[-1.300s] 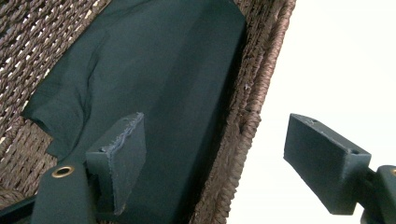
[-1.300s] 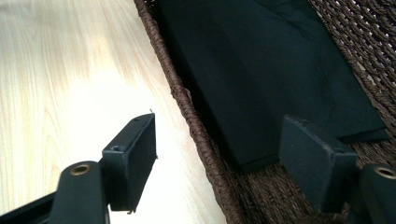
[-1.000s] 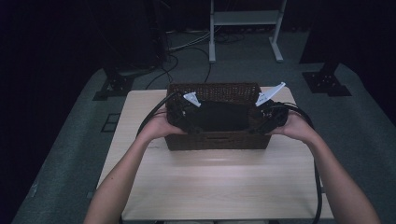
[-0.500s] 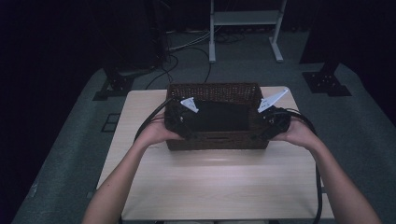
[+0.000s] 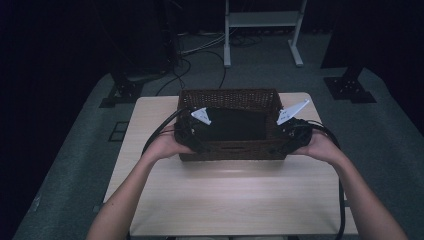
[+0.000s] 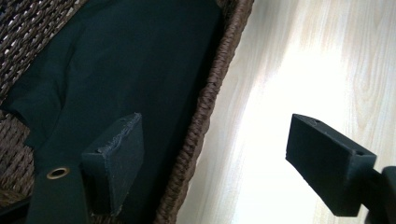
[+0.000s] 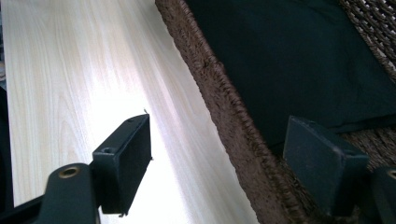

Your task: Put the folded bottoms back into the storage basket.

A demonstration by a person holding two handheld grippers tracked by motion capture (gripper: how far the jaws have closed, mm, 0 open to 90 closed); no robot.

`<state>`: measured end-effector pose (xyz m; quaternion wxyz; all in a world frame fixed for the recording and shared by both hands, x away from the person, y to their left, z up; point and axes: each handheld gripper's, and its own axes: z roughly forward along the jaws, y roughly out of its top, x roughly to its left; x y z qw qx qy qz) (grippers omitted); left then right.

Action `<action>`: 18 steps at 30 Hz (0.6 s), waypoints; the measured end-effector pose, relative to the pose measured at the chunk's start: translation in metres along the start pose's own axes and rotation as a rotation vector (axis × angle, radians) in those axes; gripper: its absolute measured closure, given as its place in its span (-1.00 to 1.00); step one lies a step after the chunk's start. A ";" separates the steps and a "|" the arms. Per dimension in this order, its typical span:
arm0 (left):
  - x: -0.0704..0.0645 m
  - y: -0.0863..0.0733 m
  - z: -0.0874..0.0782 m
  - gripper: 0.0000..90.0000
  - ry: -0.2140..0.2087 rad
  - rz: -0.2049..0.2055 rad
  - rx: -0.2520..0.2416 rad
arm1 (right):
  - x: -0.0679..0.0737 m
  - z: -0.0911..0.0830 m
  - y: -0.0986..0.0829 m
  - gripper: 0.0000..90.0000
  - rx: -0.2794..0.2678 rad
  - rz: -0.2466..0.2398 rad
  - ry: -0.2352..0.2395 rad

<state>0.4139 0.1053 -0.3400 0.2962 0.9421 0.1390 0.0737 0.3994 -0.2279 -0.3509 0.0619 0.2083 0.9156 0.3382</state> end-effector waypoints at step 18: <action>-0.014 -0.009 0.002 -0.60 -0.006 0.001 -0.010 | 0.011 0.003 -0.014 -0.54 0.002 0.007 0.008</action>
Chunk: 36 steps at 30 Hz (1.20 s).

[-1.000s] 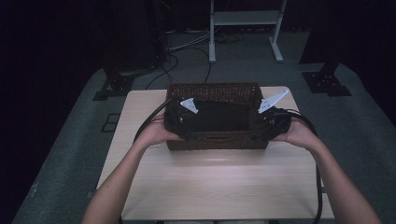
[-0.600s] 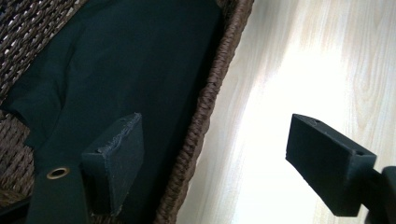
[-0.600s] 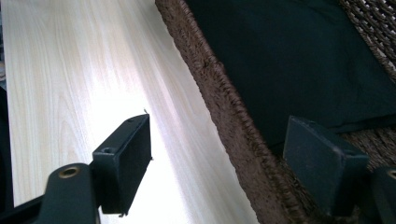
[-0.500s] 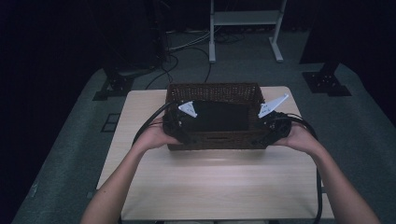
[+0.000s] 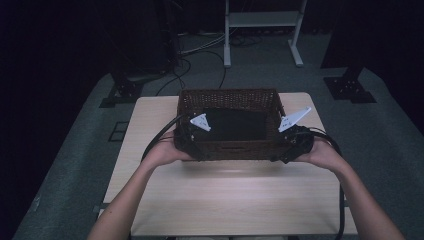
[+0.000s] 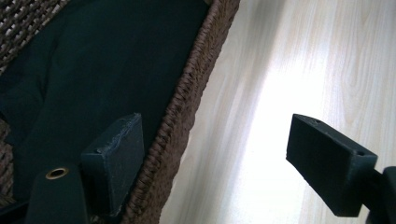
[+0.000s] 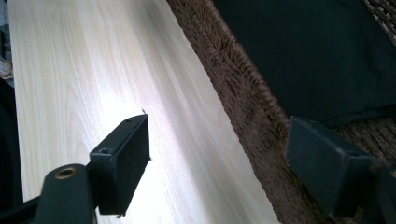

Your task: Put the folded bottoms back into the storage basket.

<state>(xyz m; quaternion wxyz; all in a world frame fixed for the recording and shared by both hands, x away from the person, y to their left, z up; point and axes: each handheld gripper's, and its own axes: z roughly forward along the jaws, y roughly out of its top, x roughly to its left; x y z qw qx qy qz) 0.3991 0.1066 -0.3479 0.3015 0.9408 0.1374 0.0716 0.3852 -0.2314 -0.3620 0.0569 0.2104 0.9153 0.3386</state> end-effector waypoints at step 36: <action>-0.024 -0.024 0.007 -0.62 -0.017 0.004 -0.012 | 0.015 0.007 -0.036 -0.55 -0.005 0.039 -0.001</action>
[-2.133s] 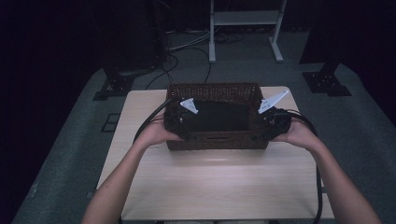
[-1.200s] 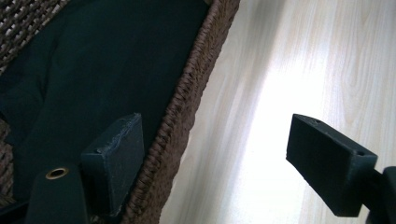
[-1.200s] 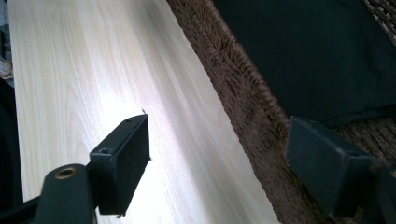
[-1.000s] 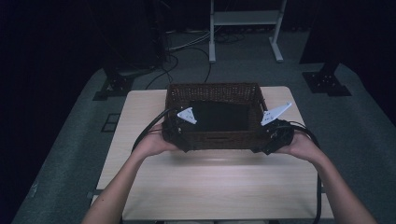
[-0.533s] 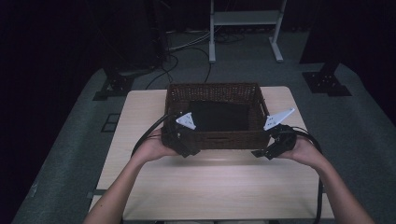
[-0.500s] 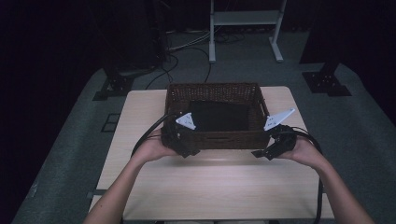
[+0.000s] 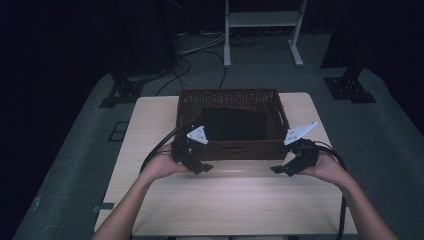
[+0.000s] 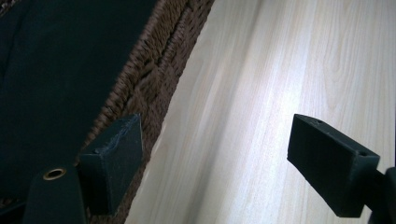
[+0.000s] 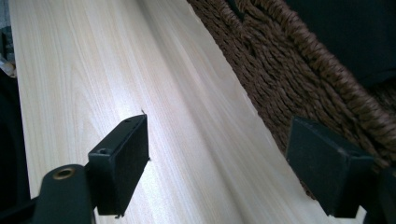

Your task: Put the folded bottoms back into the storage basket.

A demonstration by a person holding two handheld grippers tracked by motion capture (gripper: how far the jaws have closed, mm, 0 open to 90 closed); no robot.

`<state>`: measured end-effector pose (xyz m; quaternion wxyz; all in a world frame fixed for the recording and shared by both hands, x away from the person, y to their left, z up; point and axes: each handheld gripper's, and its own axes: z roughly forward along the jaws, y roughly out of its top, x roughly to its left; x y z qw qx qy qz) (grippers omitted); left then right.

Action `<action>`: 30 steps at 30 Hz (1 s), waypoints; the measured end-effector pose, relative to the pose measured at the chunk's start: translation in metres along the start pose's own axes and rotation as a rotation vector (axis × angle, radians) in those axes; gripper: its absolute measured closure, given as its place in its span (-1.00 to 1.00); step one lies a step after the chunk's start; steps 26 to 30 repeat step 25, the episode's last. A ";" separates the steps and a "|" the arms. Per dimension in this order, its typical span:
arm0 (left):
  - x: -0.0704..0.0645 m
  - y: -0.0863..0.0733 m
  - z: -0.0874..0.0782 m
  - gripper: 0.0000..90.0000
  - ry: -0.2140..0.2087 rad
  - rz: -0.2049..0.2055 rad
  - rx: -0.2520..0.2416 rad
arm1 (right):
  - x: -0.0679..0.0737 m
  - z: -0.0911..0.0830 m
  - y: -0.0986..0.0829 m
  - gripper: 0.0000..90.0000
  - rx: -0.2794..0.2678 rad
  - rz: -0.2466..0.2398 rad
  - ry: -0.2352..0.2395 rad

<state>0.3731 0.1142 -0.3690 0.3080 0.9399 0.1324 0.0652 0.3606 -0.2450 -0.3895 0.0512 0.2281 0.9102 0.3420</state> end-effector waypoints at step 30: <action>-0.019 -0.027 0.008 -0.65 0.002 -0.033 -0.045 | 0.012 0.009 -0.030 -0.55 -0.027 0.035 0.001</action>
